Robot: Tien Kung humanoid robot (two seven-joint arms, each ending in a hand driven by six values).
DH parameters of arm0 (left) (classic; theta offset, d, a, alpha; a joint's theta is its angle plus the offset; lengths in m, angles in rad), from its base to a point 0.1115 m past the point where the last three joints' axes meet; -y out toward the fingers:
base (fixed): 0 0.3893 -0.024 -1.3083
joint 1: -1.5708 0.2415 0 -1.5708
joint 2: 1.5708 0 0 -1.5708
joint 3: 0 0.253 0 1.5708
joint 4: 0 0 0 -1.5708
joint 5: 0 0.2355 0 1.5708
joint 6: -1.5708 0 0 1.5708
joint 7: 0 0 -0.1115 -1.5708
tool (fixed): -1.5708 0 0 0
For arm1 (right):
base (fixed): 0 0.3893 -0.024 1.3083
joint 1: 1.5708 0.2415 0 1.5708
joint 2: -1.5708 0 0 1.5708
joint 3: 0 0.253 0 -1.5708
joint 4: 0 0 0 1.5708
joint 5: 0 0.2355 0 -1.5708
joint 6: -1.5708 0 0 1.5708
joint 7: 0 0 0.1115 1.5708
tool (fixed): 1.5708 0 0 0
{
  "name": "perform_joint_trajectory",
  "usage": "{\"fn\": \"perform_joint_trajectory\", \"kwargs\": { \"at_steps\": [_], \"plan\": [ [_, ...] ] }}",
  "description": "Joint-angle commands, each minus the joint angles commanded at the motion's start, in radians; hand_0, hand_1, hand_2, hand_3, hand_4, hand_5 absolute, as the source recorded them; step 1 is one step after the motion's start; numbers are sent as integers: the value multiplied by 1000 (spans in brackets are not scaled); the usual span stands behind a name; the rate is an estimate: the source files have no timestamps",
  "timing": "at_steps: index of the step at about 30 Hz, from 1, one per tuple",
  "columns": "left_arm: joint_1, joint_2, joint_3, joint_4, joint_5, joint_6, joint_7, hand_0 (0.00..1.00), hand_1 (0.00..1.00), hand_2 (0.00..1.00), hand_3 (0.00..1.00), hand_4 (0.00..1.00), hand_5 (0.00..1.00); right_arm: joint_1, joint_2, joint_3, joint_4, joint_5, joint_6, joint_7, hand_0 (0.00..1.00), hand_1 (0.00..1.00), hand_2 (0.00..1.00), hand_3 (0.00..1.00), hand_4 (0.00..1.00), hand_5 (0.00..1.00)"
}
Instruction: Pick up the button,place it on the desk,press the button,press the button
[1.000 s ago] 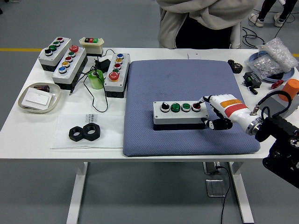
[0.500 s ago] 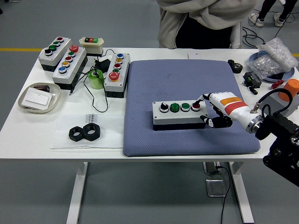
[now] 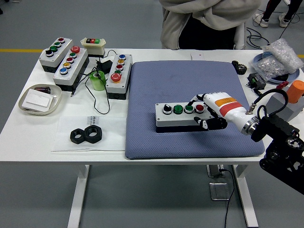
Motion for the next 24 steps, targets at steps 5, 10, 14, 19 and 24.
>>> {"fn": "perform_joint_trajectory", "kwargs": {
  "at_steps": [5, 10, 14, 19, 24],
  "plan": [
    [3, -1, -7, 1, 10, -1, 2, 737, 777, 849, 760, 528, 998, -5, 10, 5, -19, 2, 0, -4, 89, 2, 20, 700, 705, 148],
    [3, -1, -7, 1, 12, -1, 3, 737, 777, 849, 760, 528, 998, -3, 10, -8, -25, 3, 3, -5, 89, 2, 20, 700, 705, 148],
    [3, -1, -8, 1, 12, -1, 3, 737, 777, 849, 760, 529, 998, -2, 10, -21, -27, 1, 6, -8, 90, 2, 21, 707, 705, 149],
    [3, -1, -3, 0, 5, 0, 1, 738, 777, 849, 760, 529, 998, 1, 11, -36, -26, -3, 8, -11, 90, 2, 21, 710, 706, 150],
    [1, -1, 0, 0, -2, 0, -1, 738, 776, 849, 761, 529, 998, 4, 12, -45, -25, -7, 16, -16, 91, 2, 21, 712, 707, 150]
  ]
}}
